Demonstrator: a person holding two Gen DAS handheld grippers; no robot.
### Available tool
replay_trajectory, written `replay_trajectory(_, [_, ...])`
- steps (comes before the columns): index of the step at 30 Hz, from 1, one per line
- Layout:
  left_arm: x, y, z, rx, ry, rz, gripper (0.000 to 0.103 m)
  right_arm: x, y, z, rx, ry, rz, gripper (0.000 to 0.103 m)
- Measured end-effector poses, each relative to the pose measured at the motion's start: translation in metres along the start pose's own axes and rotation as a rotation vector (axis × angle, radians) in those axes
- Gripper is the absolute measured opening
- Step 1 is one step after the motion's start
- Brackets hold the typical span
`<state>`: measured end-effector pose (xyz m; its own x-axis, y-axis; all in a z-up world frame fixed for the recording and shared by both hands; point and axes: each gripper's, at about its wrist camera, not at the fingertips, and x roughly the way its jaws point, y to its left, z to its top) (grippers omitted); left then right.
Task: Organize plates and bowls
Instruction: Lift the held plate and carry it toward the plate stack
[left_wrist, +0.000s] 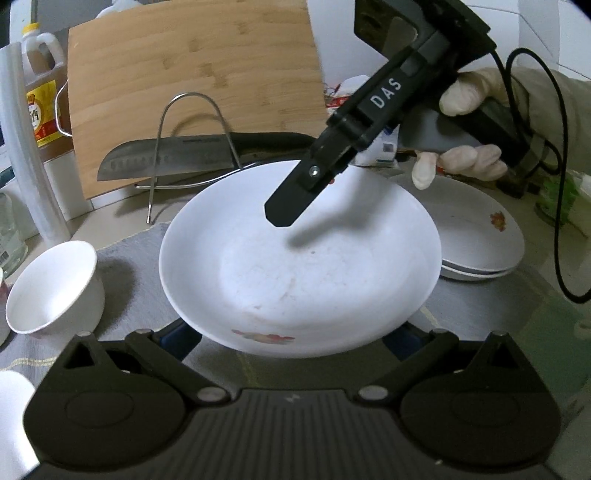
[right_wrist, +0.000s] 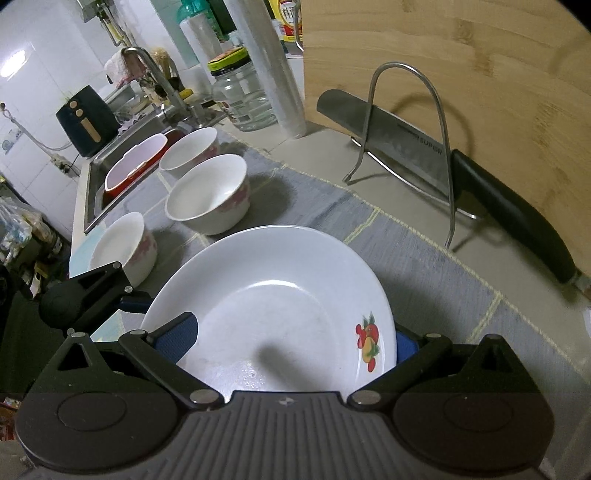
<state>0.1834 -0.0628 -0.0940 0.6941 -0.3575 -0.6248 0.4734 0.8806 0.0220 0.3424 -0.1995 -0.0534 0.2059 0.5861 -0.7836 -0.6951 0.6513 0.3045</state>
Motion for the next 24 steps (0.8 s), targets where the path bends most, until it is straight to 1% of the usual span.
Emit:
replay_trajectory(14, [-0.025, -0.027, -0.006, 0.045, 0.022, -0.047, 0.102, -0.029, 0.017, -0.042, 0.048, -0.022, -0.006, 0.103])
replay_trajectory(24, [-0.03, -0.052, -0.002, 0.088, 0.022, -0.089, 0.102, -0.056, 0.019, -0.071, 0.085, -0.046, -0.032, 0.103])
